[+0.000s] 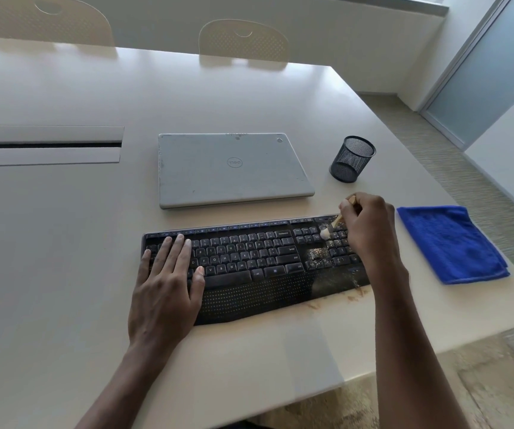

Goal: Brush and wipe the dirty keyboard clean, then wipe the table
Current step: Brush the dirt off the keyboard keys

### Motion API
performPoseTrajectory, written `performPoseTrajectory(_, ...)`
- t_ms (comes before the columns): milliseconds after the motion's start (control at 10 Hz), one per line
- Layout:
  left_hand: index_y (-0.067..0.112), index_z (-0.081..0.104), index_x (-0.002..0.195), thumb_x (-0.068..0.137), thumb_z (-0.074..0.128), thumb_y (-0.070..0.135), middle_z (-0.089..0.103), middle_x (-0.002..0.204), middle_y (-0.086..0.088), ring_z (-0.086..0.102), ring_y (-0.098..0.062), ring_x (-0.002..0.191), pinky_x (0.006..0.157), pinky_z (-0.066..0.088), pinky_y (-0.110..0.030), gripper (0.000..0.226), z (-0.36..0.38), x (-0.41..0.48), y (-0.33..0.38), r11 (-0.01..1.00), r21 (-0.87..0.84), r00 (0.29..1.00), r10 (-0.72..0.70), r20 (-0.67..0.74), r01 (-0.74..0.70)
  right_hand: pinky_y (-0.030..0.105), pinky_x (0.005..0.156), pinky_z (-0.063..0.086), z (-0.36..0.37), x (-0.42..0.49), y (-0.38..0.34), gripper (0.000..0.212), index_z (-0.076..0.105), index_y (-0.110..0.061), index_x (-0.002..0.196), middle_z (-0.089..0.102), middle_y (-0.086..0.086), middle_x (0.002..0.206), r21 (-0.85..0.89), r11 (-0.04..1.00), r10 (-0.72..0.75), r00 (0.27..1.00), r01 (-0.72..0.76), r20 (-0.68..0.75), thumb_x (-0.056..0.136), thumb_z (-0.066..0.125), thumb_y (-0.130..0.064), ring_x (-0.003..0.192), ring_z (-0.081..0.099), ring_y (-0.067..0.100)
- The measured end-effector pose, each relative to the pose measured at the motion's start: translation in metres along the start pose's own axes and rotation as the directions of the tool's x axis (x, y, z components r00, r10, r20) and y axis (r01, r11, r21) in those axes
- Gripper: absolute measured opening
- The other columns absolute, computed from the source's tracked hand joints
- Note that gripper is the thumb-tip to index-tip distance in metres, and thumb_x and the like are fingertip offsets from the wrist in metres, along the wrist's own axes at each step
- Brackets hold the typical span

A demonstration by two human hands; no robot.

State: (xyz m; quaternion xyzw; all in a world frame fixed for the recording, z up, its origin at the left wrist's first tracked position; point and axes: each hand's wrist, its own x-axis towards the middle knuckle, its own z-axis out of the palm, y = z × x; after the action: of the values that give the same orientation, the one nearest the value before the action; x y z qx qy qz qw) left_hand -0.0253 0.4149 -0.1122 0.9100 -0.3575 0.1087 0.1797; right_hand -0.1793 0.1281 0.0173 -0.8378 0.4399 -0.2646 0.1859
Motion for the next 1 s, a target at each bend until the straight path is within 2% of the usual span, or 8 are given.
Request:
performPoseTrajectory(100,0.009,0.048,0.155,0.103,0.036,0.043,0.042,0.164,-0.008,0.033,-0.021,0.156,0.128,0.024,-0.050,0.063,0.0000,0.0002,0.0003,1.000,-0.002,1.000,-0.002,-0.002,0.002,0.037,0.066,0.050,0.0019,-0.0011,-0.0007,0.027,0.071,-0.003,0.082,0.070,0.011,0.073,0.029,0.999,-0.025,1.000,0.025,-0.018,0.102,0.060,-0.018,0.068,0.063,0.028)
performPoseTrajectory(200,0.009,0.048,0.155,0.103,0.036,0.043,0.042,0.164,-0.008,0.034,-0.021,0.156,0.128,0.023,-0.050,0.063,0.0001,-0.0001,-0.0001,1.000,-0.003,1.000,0.000,-0.005,0.000,0.037,0.064,0.049,0.0043,-0.0022,0.0008,0.029,0.070,-0.006,0.079,0.069,0.011,0.071,-0.011,1.000,-0.019,0.999,0.019,0.032,0.102,0.059,-0.020,0.069,0.063,0.030)
performPoseTrajectory(400,0.009,0.049,0.155,0.103,0.035,0.043,0.042,0.164,-0.008,0.034,-0.022,0.156,0.128,0.024,-0.050,0.064,-0.0002,0.0000,0.0003,1.000,-0.004,1.000,-0.001,-0.008,0.001,0.028,0.063,0.038,0.0026,-0.0021,-0.0049,0.026,0.071,-0.006,0.083,0.069,0.008,0.073,0.038,0.998,-0.042,0.999,0.042,0.006,0.103,0.060,-0.019,0.065,0.060,0.023)
performPoseTrajectory(600,0.009,0.049,0.155,0.103,0.036,0.043,0.042,0.164,-0.008,0.034,-0.022,0.155,0.128,0.024,-0.050,0.063,0.0000,-0.0005,0.0008,1.000,-0.002,1.000,0.002,-0.011,-0.002,0.029,0.062,0.037,0.0025,-0.0049,-0.0016,0.028,0.069,-0.006,0.081,0.067,0.011,0.072,-0.055,0.998,-0.033,0.999,0.034,0.019,0.103,0.058,-0.020,0.067,0.060,0.028)
performPoseTrajectory(700,0.009,0.049,0.155,0.103,0.035,0.043,0.043,0.164,-0.008,0.035,-0.022,0.155,0.128,0.024,-0.050,0.064,0.0000,-0.0005,0.0005,1.000,-0.003,1.000,0.004,-0.011,-0.004,0.027,0.060,0.040,0.0020,-0.0049,-0.0058,0.026,0.069,-0.006,0.082,0.067,0.004,0.072,-0.012,0.998,-0.068,0.998,0.068,-0.017,0.103,0.059,-0.018,0.063,0.061,0.019)
performPoseTrajectory(800,0.009,0.049,0.155,0.103,0.034,0.044,0.042,0.164,-0.008,0.034,-0.022,0.156,0.128,0.024,-0.050,0.064,-0.0001,-0.0004,-0.0002,1.000,-0.002,1.000,0.001,-0.008,-0.001,0.019,0.054,0.039,0.0042,-0.0058,-0.0075,0.023,0.070,-0.008,0.084,0.065,0.003,0.070,-0.002,0.997,-0.076,0.996,0.076,0.041,0.103,0.061,-0.018,0.057,0.058,0.008)
performPoseTrajectory(900,0.009,0.048,0.155,0.103,0.034,0.044,0.042,0.164,-0.008,0.033,-0.021,0.156,0.128,0.023,-0.050,0.064,0.0004,-0.0008,0.0005,1.000,-0.003,1.000,0.000,-0.009,0.000,0.026,0.057,0.039,0.0040,-0.0043,-0.0033,0.026,0.069,-0.008,0.083,0.067,0.009,0.071,-0.060,0.996,-0.055,0.997,0.059,0.059,0.103,0.059,-0.020,0.061,0.059,0.023)
performPoseTrajectory(1000,0.009,0.049,0.155,0.103,0.036,0.043,0.042,0.164,-0.008,0.033,-0.021,0.156,0.129,0.022,-0.049,0.063,0.0009,-0.0008,0.0004,1.000,0.004,1.000,0.000,-0.007,0.000,0.022,0.054,0.034,0.0013,0.0027,-0.0087,0.026,0.067,-0.006,0.082,0.064,0.007,0.070,-0.034,0.997,-0.062,0.998,0.062,-0.005,0.103,0.058,-0.017,0.058,0.057,0.016)
